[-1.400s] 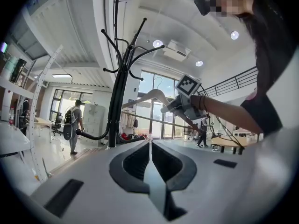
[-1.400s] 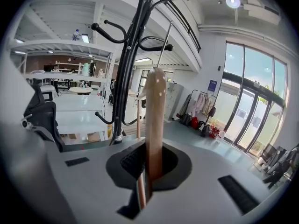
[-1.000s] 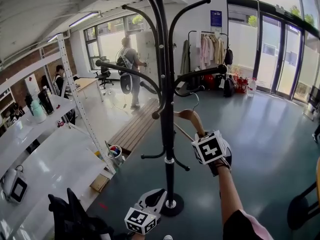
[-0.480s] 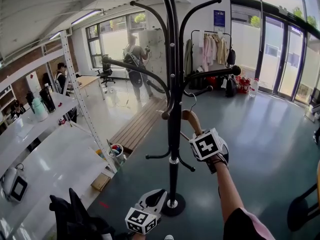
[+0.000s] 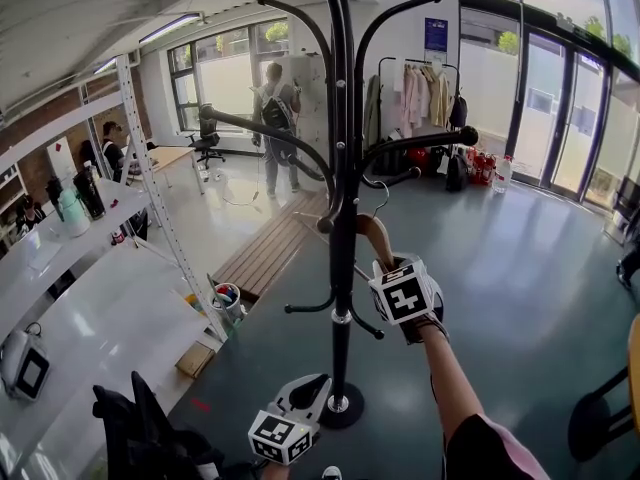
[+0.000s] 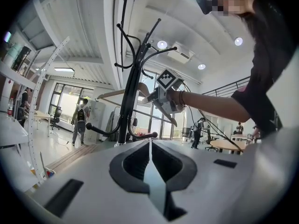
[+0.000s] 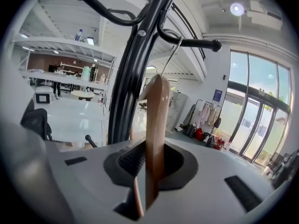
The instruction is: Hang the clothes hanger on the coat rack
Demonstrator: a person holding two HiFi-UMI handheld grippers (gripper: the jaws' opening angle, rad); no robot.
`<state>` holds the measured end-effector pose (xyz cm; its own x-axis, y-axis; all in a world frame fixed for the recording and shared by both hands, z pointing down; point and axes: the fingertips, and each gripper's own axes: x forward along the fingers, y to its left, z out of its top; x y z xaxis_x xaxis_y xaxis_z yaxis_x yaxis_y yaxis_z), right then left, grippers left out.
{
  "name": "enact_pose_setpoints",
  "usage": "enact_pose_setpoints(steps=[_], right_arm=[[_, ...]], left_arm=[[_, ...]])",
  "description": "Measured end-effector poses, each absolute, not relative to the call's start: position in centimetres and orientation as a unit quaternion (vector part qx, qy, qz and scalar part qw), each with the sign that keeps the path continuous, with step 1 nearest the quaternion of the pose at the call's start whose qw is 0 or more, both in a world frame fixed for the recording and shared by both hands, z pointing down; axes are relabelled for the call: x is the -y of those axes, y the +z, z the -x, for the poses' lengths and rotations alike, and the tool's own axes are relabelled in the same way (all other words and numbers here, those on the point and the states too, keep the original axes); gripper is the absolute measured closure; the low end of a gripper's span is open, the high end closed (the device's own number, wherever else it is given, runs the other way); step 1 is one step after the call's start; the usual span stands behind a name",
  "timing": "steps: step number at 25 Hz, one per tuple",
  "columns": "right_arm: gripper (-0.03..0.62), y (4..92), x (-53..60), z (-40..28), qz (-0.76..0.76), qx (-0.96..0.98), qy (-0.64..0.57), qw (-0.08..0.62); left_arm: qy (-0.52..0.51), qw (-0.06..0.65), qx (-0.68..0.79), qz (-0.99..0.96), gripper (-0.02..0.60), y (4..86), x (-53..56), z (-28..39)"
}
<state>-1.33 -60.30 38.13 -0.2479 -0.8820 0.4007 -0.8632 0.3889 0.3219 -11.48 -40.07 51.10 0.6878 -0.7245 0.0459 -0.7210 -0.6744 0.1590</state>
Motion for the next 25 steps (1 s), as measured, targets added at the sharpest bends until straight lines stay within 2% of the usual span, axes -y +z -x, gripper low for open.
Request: enact_pose_setpoints(steps=[3,4,11,18,25], right_arm=[[0.443,37.5,60.1,1.3,-0.548,0.807,0.006,0.22],[0.436,37.2,59.9,1.1,-0.548,0.811,0.014,0.205],[0.434,34.8,56.6,-1.3,-0.564,0.813,0.003,0.146],[0.436,34.3,50.7,-4.0,-0.542,0.836,0.041,0.079],[0.436,39.2,45.3,-8.3,-0.537,0.833,0.068,0.112]], left_arm=[[-0.011,0.082,0.396,-0.914,0.581,51.1,40.0,11.4],[-0.011,0.082,0.397,-0.914,0.581,51.0,39.9,11.3],[-0.01,0.085,0.397,-0.914,0.581,51.1,39.3,10.5],[-0.003,0.096,0.395,-0.914,0.581,51.8,38.0,8.4],[0.0,0.104,0.392,-0.914,0.581,52.0,35.6,4.4]])
